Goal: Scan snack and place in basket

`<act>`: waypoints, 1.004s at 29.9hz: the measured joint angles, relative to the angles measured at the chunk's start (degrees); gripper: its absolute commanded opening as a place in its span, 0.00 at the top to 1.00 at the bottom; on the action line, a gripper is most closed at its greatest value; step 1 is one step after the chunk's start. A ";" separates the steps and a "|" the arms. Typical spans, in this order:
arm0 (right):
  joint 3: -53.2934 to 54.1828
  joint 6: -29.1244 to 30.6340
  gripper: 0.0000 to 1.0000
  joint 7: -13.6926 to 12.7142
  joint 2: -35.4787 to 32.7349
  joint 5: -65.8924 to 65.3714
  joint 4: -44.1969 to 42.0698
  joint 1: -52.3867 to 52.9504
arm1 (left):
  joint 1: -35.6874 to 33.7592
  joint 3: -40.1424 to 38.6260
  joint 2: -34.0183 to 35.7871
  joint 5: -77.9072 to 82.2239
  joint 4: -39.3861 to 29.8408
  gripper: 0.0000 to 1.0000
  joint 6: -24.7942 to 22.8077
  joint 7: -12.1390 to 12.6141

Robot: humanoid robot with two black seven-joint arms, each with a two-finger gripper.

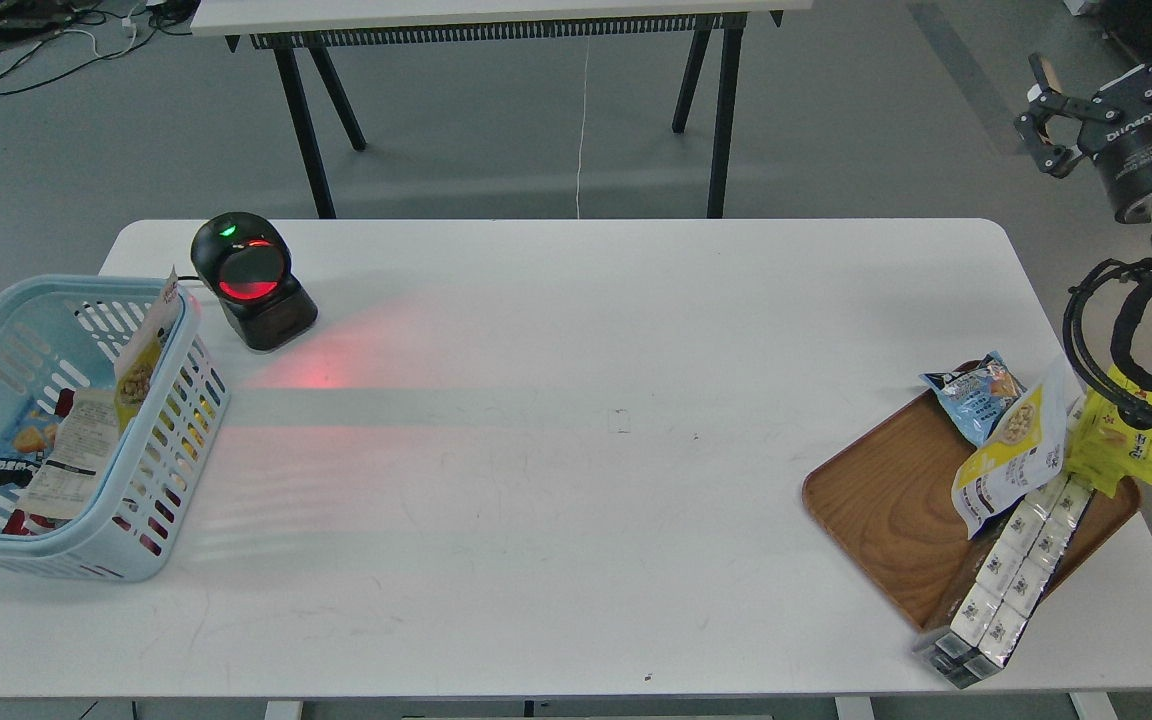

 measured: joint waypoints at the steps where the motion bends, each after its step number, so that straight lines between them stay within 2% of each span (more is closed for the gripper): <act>1: 0.11 0.00 0.01 0.00 -0.06 -0.01 -0.06 0.22 | -0.53 -0.07 -1.88 -2.46 2.29 0.00 0.00 0.00; 6: 0.27 0.00 0.01 0.00 -0.14 -0.05 0.02 0.73 | -1.58 -0.19 -11.78 -14.53 14.03 0.00 0.00 0.00; 13: 2.87 0.00 0.01 0.00 0.75 0.06 -0.20 0.82 | -2.44 -1.47 -22.67 -32.36 22.73 0.00 0.01 0.52; 17: 7.80 0.00 0.01 -0.09 2.32 0.26 -2.13 0.76 | -2.44 -4.75 -29.14 -42.24 29.25 0.00 0.01 5.16; 19: 9.66 0.00 0.01 -0.87 4.11 0.25 -4.06 0.70 | -2.37 -6.91 -32.68 -46.66 34.01 0.00 0.04 8.63; 22: 12.03 0.00 0.01 -2.76 6.34 0.26 -7.16 0.67 | -2.02 -9.64 -37.65 -52.14 39.96 0.00 0.03 11.80; 26: 15.15 0.00 0.01 -6.26 9.72 0.27 -9.84 0.67 | -1.15 -12.11 -42.24 -58.29 42.98 0.00 0.01 12.57; 30: 17.52 0.00 0.01 -7.71 12.79 0.33 -11.73 0.59 | 1.22 -13.71 -44.84 -64.37 43.30 0.00 0.00 12.61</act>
